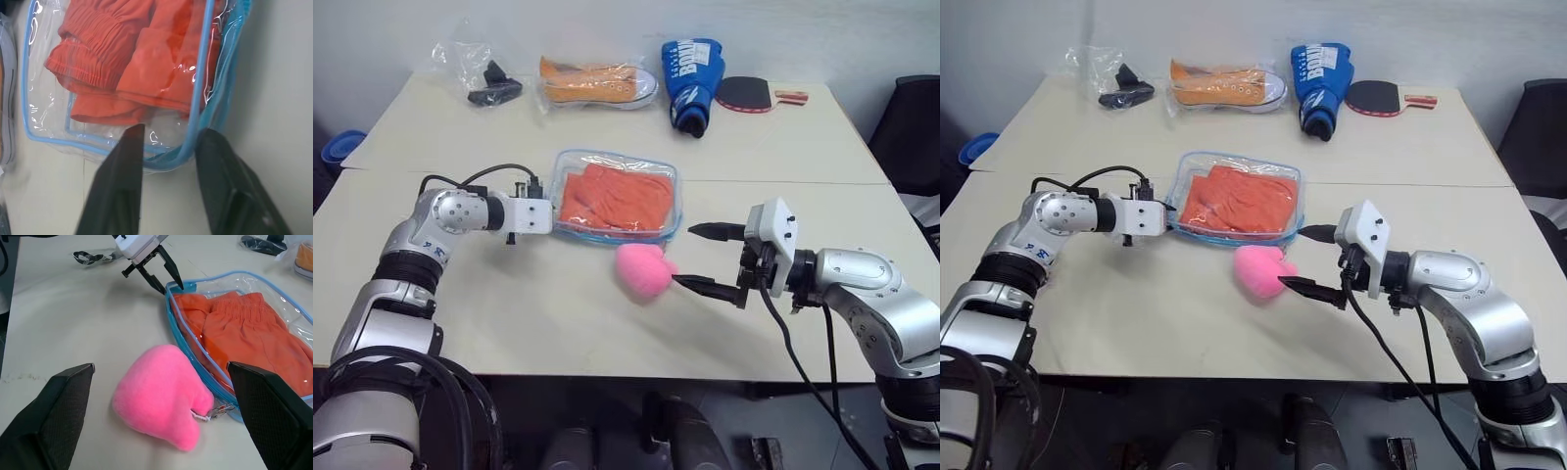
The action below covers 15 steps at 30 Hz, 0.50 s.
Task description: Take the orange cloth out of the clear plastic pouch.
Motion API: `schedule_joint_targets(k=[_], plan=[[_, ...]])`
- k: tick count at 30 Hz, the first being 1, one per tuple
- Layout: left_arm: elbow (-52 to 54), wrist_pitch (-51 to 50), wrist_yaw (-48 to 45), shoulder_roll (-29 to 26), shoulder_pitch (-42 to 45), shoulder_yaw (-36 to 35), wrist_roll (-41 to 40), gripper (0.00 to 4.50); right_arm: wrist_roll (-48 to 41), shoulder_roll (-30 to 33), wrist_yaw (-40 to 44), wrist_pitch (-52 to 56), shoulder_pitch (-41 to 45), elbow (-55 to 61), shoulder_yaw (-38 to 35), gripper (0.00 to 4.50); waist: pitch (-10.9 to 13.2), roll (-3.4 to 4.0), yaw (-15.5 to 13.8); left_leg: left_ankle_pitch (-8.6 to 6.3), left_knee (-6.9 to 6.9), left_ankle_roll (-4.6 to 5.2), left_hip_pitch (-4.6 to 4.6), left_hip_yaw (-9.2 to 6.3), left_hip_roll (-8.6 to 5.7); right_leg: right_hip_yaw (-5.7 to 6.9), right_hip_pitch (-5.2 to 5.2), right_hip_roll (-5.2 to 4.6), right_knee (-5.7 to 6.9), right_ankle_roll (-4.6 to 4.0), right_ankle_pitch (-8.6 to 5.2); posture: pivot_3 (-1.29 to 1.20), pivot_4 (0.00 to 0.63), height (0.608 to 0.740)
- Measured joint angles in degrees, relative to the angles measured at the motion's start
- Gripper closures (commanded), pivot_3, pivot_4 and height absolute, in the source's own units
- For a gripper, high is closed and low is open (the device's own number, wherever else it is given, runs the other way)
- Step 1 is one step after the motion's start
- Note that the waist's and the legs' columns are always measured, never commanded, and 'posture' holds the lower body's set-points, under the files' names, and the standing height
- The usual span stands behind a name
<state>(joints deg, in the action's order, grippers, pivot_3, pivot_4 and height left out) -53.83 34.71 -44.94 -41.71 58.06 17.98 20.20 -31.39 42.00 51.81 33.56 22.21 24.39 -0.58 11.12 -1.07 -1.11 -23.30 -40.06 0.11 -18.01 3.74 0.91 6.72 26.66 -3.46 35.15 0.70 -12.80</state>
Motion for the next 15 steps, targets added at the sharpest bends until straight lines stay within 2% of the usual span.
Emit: schedule_joint_targets(k=[2, 8, 15], plan=[[1.34, 0.59, -0.94, -0.39, -0.75, -0.08, -0.48, 4.48, 0.0, 0.11, 0.17, -0.02, 0.0, -0.02, 0.0, 0.0, 0.0, 0.0, -0.02, 0.0, 0.0, 0.0, 0.0, 0.0, 0.0, 0.0, 0.0, 0.0, 0.0, 0.0, 0.0, 0.0, 0.15, 0.74], [10.94, 0.93, -4.08, -5.21, -8.1, -1.92, -2.79, 4.48, 0.09, 1.17, 1.16, -0.89, -0.09, -0.44, 0.01, 0.0, 0.0, 0.0, 0.43, 0.0, 0.01, 0.0, 0.03, -0.07, 0.03, -0.03, 0.0, 0.01, 0.01, 0.0, 0.0, 0.0, 0.15, 0.74], [29.87, 0.18, -9.13, -14.72, -24.63, -8.65, -11.61, 4.48, 0.64, 2.15, 2.06, -1.12, -0.47, -1.34, 0.05, 0.0, 0.0, 0.01, 1.05, -0.01, 0.0, 0.0, 0.04, -0.14, 0.06, -0.04, 0.0, -0.04, 0.0, 0.0, 0.0, 0.0, 0.15, 0.74]])
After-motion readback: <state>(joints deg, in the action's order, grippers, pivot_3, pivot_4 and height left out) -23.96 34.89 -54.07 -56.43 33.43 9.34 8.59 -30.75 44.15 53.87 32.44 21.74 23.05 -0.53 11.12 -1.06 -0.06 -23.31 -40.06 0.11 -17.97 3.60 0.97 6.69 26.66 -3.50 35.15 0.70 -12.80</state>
